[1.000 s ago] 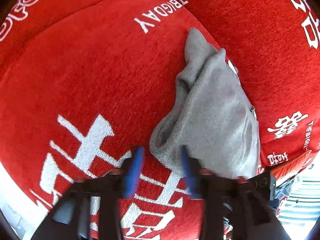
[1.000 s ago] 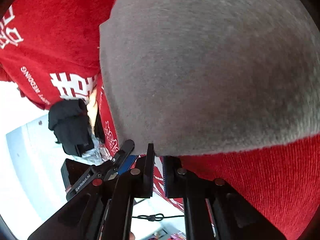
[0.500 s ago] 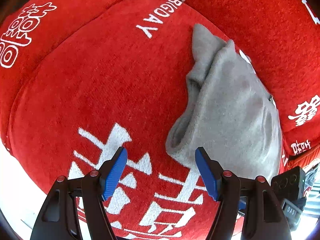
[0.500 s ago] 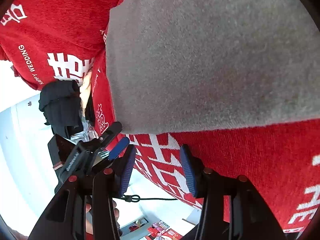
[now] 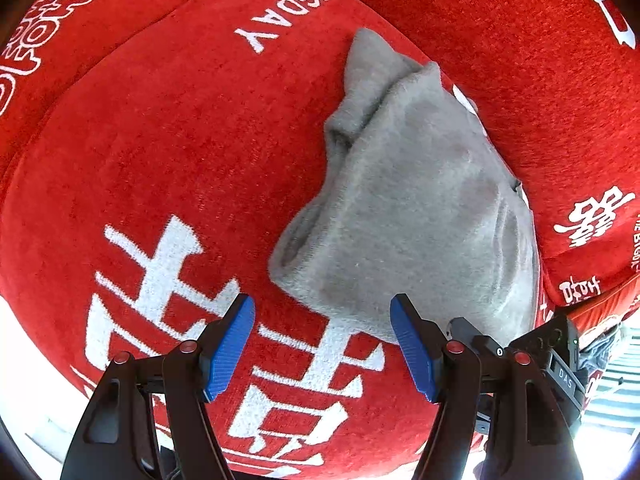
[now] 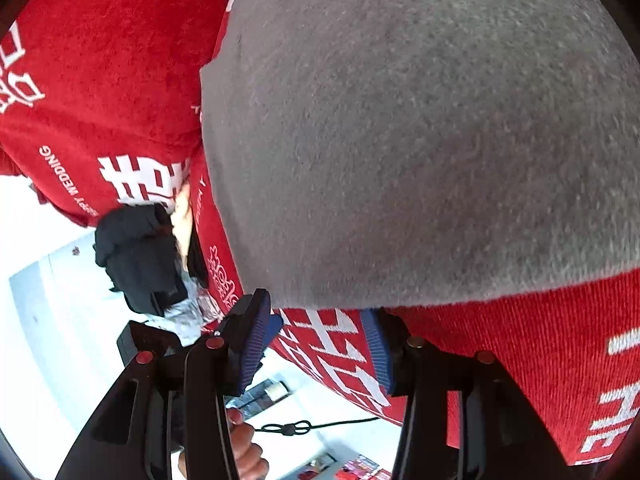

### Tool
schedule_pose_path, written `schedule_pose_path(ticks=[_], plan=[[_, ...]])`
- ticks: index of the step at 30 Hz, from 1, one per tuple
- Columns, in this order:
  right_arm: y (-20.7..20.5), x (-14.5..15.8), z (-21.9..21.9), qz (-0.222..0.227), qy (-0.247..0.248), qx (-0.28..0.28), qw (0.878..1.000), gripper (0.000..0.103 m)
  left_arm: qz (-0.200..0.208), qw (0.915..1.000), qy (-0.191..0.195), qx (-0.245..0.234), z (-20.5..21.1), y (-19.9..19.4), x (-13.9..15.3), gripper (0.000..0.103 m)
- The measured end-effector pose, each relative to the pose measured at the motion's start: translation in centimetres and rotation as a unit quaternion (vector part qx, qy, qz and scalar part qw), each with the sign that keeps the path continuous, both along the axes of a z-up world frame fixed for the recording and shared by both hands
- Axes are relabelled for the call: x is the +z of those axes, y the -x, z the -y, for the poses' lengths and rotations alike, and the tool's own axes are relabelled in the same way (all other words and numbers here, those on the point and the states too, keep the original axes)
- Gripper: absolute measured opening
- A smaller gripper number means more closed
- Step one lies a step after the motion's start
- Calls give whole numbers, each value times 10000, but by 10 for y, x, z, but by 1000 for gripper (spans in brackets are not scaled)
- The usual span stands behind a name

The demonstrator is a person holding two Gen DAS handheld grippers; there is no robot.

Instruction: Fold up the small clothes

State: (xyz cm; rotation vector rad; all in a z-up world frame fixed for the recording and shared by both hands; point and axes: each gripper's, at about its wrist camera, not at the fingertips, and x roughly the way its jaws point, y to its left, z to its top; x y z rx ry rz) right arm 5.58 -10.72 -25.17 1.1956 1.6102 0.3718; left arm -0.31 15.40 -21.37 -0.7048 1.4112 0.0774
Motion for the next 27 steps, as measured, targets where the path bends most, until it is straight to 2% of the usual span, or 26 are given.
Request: schedule_pose_path(ticks=[6, 11, 15, 18, 19, 20, 21, 24, 27], plan=[[3, -9, 2, -155, -271, -407, 9987, 51, 44, 9998, 165, 96, 2, 0, -2, 71], [9, -13, 4, -178, -425, -803, 9957, 51, 275, 9959, 787, 338, -5, 7, -4, 71], [12, -17, 6, -212, -586, -1253, 9902, 51, 330, 9922, 1126, 414, -9, 12, -8, 71], [11, -20, 7, -276, -711, -1472, 9862, 50, 355, 9864, 1510, 538, -8, 15, -14, 71], [8, -19, 6, -256, -712, -1449, 9866, 41, 369, 9826, 1710, 624, -6, 15, -16, 71], [5, -18, 5, -229, -686, -1381, 9878, 21, 380, 9795, 1851, 695, -5, 15, -19, 71], [-1, -15, 3, -131, -677, -1257, 9897, 11, 395, 9765, 1977, 765, -3, 15, -21, 71], [-12, -1, 4, 200, -706, -1048, 9918, 9, 496, 9692, 2222, 935, 7, 7, -26, 71], [-18, 10, 6, 406, -729, -888, 9925, 9, 673, 9638, 2310, 1151, 14, -6, -29, 71]])
